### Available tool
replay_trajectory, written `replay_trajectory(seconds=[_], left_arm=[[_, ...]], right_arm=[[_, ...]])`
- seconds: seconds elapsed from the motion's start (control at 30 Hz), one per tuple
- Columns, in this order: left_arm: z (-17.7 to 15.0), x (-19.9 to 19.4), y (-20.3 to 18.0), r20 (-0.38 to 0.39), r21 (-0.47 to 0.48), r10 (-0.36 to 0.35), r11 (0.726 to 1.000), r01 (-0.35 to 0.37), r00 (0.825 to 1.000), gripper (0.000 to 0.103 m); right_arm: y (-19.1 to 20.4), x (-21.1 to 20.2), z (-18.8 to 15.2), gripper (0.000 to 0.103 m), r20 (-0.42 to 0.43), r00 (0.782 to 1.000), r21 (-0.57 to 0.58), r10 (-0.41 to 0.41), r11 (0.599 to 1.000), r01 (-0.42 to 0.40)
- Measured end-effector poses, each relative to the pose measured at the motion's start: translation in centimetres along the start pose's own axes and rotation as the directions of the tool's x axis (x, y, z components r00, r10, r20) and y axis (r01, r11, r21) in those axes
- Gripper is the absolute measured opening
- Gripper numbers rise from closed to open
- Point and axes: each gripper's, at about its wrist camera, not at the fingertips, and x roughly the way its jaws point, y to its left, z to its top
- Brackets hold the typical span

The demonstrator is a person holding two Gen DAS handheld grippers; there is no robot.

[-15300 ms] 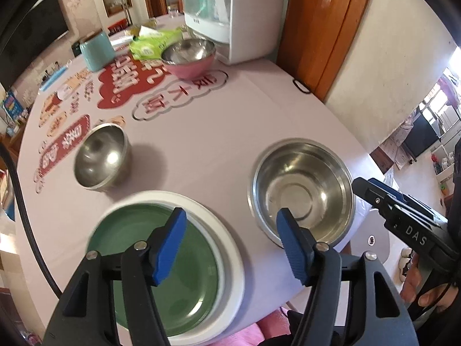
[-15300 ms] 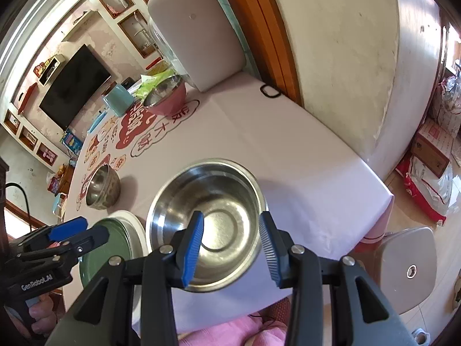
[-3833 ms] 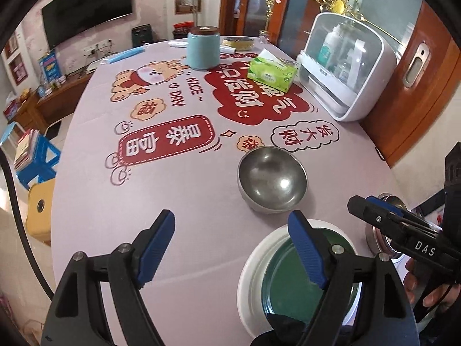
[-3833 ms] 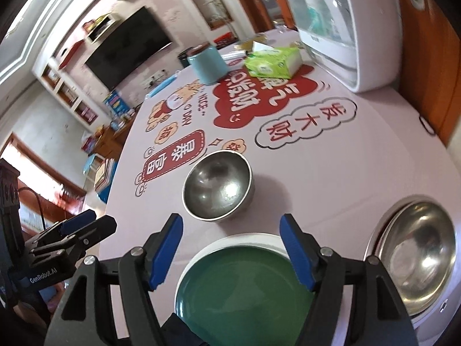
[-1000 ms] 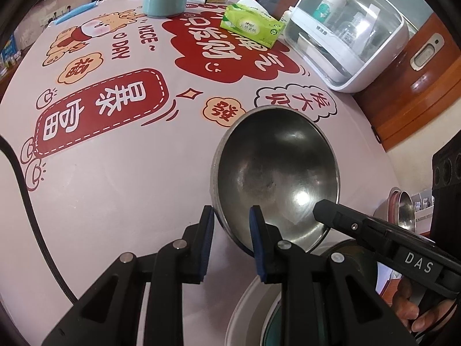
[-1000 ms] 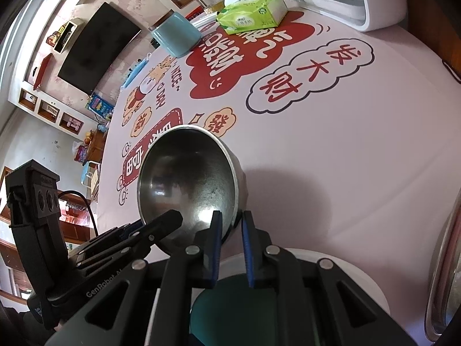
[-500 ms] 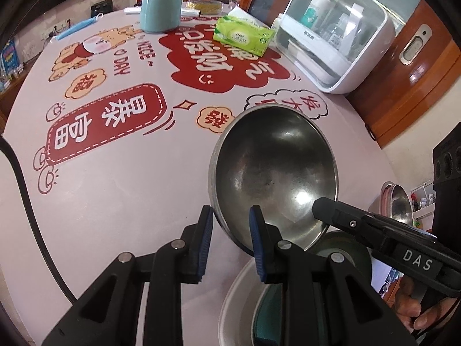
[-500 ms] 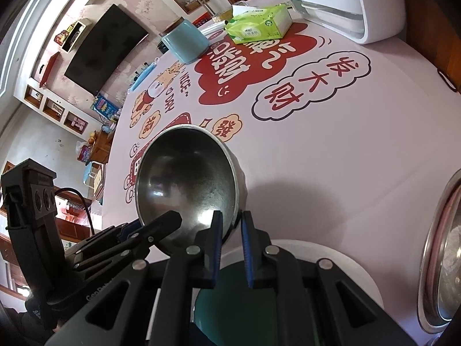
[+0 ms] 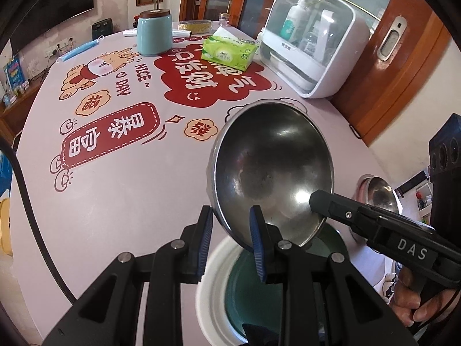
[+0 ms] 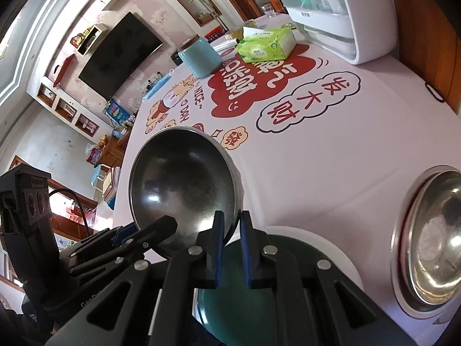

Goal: Organize plates and bowls

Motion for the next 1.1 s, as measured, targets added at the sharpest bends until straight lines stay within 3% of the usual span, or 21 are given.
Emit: replay_trajectory(seconds=[0.47, 1.1], left_arm=[[-2.2, -2.5, -5.7, 0.037, 0.018, -0.041, 0.999, 0.040, 0.998, 0.025], [-3.5, -2.4, -17.1, 0.042, 0.013, -0.022, 1.000, 0.021, 0.999, 0.025]], right_arm=[[-2.6, -6.1, -0.8, 0.008, 0.051, 0.999, -0.064, 0.019, 0.998, -0.015], [-9.9, -13.5, 0.0, 0.008, 0.039, 0.999, -0.115, 0.000, 0.993, 0.004]])
